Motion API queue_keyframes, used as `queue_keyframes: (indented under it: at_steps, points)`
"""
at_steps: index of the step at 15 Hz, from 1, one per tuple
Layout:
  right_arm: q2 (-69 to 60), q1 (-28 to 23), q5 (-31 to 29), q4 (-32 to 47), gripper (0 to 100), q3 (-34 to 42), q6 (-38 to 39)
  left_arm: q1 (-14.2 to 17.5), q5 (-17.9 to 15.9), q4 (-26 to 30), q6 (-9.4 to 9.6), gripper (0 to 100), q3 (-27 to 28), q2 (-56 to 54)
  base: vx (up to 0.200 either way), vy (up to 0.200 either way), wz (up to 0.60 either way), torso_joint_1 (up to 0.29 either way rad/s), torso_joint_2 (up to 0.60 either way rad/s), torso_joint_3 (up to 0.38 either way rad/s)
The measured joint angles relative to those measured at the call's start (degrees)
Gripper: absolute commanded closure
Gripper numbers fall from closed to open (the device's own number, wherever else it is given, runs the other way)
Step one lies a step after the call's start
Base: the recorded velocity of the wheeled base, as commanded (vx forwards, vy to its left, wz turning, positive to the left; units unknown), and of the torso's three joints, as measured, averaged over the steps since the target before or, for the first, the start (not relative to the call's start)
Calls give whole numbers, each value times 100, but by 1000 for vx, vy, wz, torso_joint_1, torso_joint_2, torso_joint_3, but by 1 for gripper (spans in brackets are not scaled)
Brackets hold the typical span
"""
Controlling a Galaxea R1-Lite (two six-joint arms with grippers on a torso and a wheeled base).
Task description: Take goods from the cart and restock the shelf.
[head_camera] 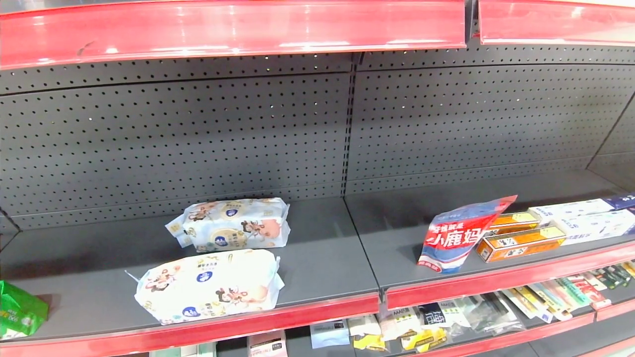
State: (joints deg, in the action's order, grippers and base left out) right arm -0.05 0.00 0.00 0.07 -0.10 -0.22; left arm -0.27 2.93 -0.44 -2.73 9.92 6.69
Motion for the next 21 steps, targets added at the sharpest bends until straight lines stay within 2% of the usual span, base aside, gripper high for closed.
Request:
queue_keyframes:
  at_steps: [1,3,5,7,16,21]
  points:
    - [0,0,0,2,0,0,0,6,176,6,-79,0,438,523,0,0,0,0,0,0]
    - [0,0,0,0,0,0,-2,79,613,60,-115,0,1118,1740,0,0,0,0,0,0]
    - [0,0,0,2,0,0,-2,169,933,110,-115,0,1443,2798,0,0,0,0,0,0]
    - [0,0,2,0,0,0,0,233,1092,134,-118,0,1529,3705,0,0,0,0,0,0]
    - [0,0,0,0,0,0,-2,506,1117,95,-143,0,1509,5827,0,0,0,0,0,0]
    - [0,0,0,2,0,0,-2,797,1051,-325,-96,0,1541,6715,0,0,0,0,0,0]
